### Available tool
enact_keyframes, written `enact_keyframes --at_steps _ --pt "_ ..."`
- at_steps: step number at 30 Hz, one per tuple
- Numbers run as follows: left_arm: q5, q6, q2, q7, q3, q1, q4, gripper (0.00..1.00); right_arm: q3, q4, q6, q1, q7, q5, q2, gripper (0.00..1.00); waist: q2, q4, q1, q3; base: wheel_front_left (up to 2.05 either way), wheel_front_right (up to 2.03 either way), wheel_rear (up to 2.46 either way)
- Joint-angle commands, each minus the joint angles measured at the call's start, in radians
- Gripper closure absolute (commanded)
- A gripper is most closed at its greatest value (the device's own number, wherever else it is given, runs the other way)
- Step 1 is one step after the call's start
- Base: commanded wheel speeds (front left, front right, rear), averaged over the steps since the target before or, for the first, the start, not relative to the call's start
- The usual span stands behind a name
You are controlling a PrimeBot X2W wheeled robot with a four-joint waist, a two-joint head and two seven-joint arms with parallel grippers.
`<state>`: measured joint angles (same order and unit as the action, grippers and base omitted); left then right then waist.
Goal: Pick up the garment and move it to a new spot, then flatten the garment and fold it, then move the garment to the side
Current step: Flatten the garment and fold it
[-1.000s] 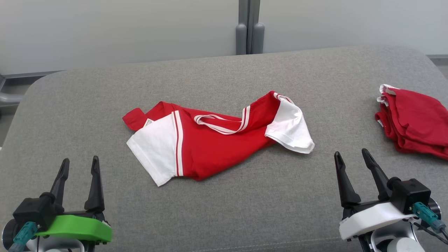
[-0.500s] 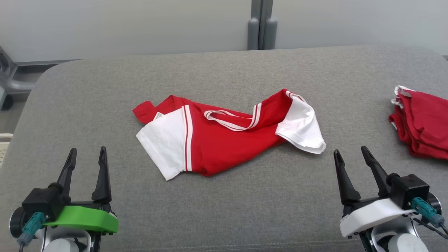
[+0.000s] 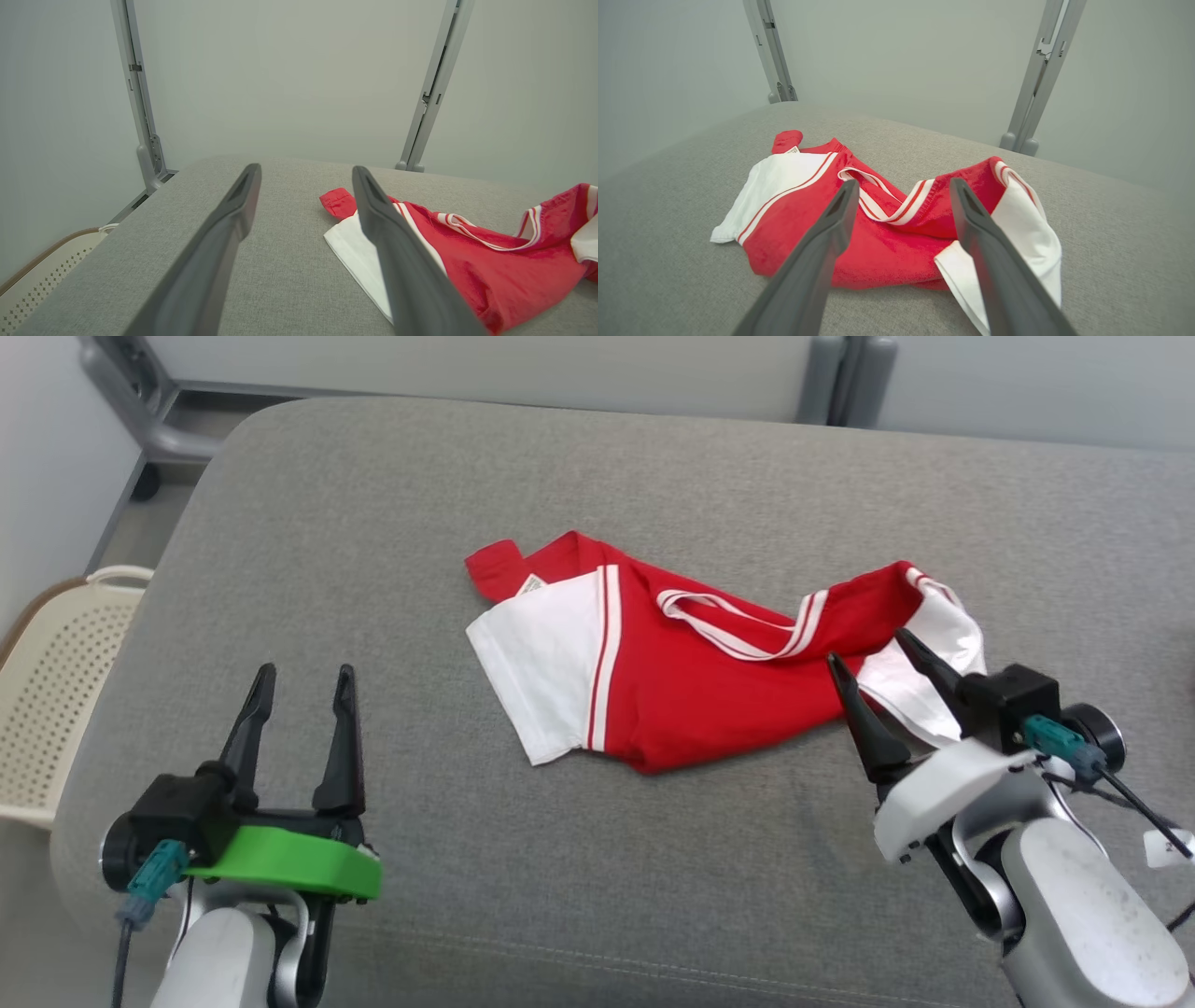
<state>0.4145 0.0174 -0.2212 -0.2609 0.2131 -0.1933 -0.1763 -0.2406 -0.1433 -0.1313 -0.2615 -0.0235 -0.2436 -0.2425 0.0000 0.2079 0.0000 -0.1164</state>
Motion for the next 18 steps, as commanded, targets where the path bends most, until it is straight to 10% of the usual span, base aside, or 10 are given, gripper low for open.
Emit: enact_keyframes --at_steps 1,18 --pt "-0.017 0.012 0.019 -0.003 0.006 -0.03 -0.007 0.0 -0.025 -0.031 0.001 -0.049 0.013 -0.008 -0.026 0.0 0.0 0.094 0.0 -0.085 0.0 0.0 0.0" --pt "-0.071 0.098 0.161 -0.003 0.039 -0.138 -0.062 0.0 -0.28 -0.35 0.001 -0.374 0.078 -0.149 -0.183 0.0 0.0 0.278 0.0 -0.228 0.0 0.0 0.0"
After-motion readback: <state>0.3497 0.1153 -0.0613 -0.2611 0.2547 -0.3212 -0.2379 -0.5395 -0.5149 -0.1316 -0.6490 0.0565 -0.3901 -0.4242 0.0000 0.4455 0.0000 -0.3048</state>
